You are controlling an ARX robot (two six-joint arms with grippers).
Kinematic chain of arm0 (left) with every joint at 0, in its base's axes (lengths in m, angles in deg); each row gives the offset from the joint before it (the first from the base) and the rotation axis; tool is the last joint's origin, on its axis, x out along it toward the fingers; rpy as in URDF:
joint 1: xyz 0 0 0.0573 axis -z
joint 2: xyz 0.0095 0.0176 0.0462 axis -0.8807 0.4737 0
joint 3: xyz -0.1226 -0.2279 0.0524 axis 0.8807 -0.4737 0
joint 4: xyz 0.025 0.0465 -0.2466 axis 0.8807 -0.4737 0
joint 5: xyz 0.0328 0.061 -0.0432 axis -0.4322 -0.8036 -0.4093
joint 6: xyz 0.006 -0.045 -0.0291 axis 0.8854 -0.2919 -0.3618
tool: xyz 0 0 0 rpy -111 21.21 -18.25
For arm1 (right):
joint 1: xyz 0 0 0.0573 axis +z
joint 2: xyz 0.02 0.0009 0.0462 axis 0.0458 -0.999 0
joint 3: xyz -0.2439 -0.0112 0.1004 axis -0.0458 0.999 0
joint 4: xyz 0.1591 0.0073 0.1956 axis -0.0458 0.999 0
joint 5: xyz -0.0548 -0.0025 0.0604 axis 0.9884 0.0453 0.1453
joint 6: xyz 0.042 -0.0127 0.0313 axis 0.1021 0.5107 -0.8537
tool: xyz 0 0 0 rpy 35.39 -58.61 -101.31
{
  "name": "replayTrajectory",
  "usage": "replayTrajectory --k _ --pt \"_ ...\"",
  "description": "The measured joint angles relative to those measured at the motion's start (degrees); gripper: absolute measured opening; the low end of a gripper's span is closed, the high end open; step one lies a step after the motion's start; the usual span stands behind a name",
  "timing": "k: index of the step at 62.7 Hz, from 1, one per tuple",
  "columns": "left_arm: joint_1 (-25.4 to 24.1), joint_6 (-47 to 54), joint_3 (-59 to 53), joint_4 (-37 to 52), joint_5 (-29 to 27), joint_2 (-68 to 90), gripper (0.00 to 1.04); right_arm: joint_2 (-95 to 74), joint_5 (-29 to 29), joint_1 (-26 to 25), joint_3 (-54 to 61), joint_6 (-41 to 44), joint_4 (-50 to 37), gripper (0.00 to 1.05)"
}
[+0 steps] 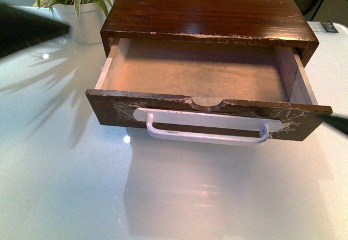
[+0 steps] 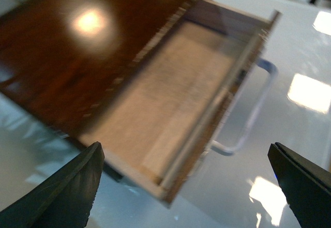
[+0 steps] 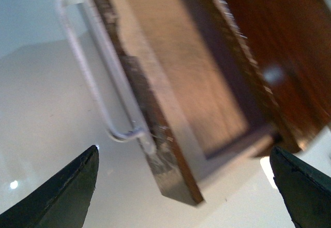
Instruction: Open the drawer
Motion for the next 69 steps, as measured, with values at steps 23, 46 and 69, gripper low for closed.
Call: replayTrajectory --k 23,46,69 --pt "-6.3 -24.9 -22.3 31.5 -37.3 -18.8 0.38 15.0 20.9 -4.1 17.0 -41.6 -31.2 0.42" --pt "-0.2 -25.7 -34.0 28.8 -43.1 -33.3 0.02 27.2 21.1 -4.1 23.6 -44.0 -25.5 0.02" --pt "5.3 -25.7 -39.0 20.5 -48.7 -46.8 0.02 36.5 21.1 -4.1 26.6 -44.1 -20.4 0.02"
